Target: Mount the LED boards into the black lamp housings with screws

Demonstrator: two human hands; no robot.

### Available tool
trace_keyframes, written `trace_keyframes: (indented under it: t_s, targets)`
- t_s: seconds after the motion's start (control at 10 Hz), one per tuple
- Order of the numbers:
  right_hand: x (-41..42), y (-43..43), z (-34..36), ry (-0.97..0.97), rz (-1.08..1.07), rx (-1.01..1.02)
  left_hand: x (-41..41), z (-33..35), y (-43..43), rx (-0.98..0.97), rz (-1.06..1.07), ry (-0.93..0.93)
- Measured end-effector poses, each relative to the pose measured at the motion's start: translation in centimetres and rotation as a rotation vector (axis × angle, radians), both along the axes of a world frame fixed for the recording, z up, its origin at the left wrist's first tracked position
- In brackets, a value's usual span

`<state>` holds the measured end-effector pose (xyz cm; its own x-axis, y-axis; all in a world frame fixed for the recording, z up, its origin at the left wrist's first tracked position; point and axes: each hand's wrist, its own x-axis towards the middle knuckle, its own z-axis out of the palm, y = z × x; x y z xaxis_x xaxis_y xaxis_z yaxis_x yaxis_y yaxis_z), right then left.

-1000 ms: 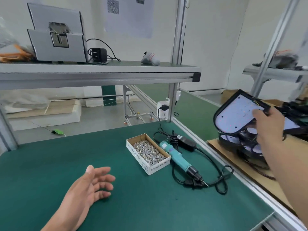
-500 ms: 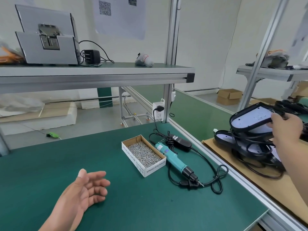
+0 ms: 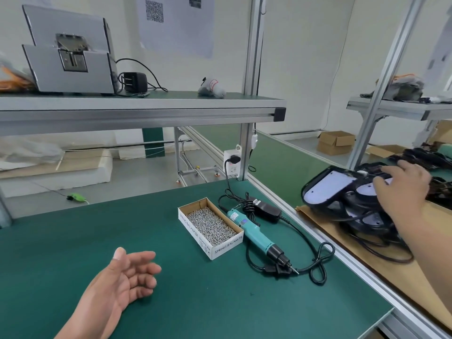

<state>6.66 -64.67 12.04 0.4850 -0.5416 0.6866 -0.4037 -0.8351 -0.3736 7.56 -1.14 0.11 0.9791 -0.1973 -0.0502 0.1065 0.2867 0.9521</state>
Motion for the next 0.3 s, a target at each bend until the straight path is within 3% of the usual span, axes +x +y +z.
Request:
trace_keyframes:
  t_s: [0.3]
  targets:
    - [2.0,2.1,-3.1,0.049,0.104,-0.048,0.1,-0.3,0.0,-0.020,-0.021,-0.010]
